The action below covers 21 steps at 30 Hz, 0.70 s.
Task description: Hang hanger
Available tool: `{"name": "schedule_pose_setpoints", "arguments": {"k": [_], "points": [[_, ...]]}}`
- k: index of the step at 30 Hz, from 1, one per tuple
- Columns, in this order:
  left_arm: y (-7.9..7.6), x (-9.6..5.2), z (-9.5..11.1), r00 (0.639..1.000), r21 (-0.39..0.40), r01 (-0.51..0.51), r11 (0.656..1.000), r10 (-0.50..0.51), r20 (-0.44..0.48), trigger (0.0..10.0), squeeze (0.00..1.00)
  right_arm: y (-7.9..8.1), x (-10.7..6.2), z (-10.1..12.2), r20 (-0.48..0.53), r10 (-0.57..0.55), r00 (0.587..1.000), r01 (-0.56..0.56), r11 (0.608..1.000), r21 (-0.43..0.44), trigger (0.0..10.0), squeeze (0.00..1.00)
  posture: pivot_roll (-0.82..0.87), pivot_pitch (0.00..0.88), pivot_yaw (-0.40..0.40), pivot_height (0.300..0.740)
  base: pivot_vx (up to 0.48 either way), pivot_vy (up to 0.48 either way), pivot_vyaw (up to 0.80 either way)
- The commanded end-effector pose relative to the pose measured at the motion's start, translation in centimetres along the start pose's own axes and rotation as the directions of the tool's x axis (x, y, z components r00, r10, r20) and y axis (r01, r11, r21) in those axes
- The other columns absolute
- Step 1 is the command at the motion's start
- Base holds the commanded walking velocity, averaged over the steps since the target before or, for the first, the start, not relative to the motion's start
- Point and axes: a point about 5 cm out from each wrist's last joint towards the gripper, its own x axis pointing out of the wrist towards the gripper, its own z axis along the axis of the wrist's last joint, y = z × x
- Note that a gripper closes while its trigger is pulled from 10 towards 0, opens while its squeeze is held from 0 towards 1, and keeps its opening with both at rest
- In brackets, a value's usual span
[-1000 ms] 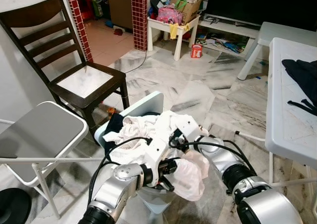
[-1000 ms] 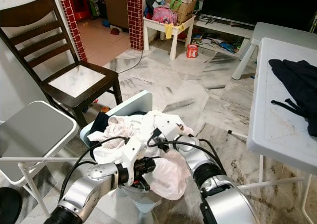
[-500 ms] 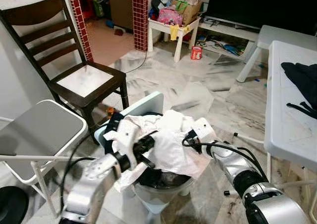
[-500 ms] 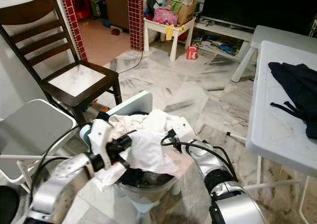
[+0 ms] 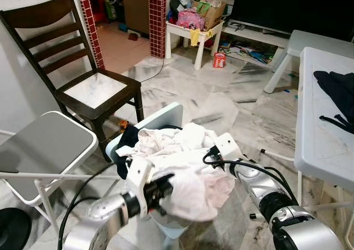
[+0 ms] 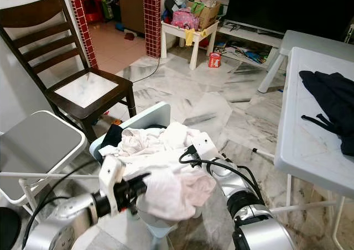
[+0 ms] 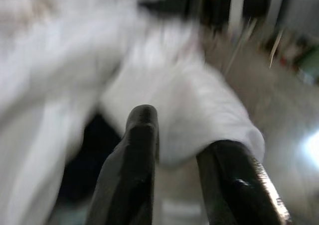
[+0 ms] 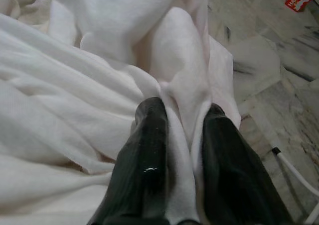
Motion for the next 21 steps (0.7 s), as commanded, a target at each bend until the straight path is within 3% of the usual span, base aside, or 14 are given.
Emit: {"name": "schedule_pose_setpoints", "arguments": {"k": [1, 3, 7, 10, 17, 21], "points": [[-0.1, -0.1, -0.5, 0.999, 0.016, 0.017, 1.0, -0.016, -0.041, 10.0, 1.0, -0.5, -0.1, 0.1, 0.012, -0.026, 1.0, 0.025, 1.0, 0.009, 0.0, 0.0, 0.01, 0.012, -0.084, 0.74, 0.0, 0.0, 0.0], [0.0, -1.2, -1.8, 0.991, 0.055, 0.03, 0.998, -0.023, -0.132, 10.0, 1.0, -0.6, -0.2, 0.0, 0.011, -0.03, 0.999, 0.03, 1.0, 0.008, 0.0, 0.0, 0.0, 0.015, -0.084, 0.74, 0.0, 0.0, 0.0], [-0.1, -2.1, -2.4, 0.985, 0.076, 0.013, 0.997, 0.0, -0.171, 10.0, 1.0, -0.8, -0.2, -0.1, 0.008, -0.035, 0.999, 0.035, 0.999, 0.006, 0.0, 0.0, 0.01, 0.018, -0.084, 0.74, 0.0, 0.0, 0.0], [-0.1, -3.1, -3.1, 0.974, 0.139, 0.006, 0.99, 0.026, -0.226, 10.0, 1.0, -0.7, -0.2, -0.1, 0.008, -0.035, 0.999, 0.035, 0.999, 0.003, 0.0, 0.0, 0.01, 0.019, -0.086, 0.74, 0.0, 0.0, 0.0], [0.1, -3.5, -3.1, 0.979, 0.165, -0.032, 0.986, 0.064, -0.193, 10.0, 1.0, -0.3, 0.0, 0.0, 0.01, -0.024, 1.0, 0.024, 1.0, 0.001, 0.0, 0.0, 0.03, 0.021, -0.091, 0.74, 0.0, 0.0, 0.0], [0.5, -3.4, -2.6, 0.99, 0.108, -0.1, 0.989, 0.11, -0.092, 10.0, 1.0, -0.1, 0.0, 0.1, 0.012, -0.02, 1.0, 0.02, 1.0, -0.001, 0.0, 0.0, 0.03, 0.022, -0.088, 0.74, 0.0, 0.0, 0.0]]}}
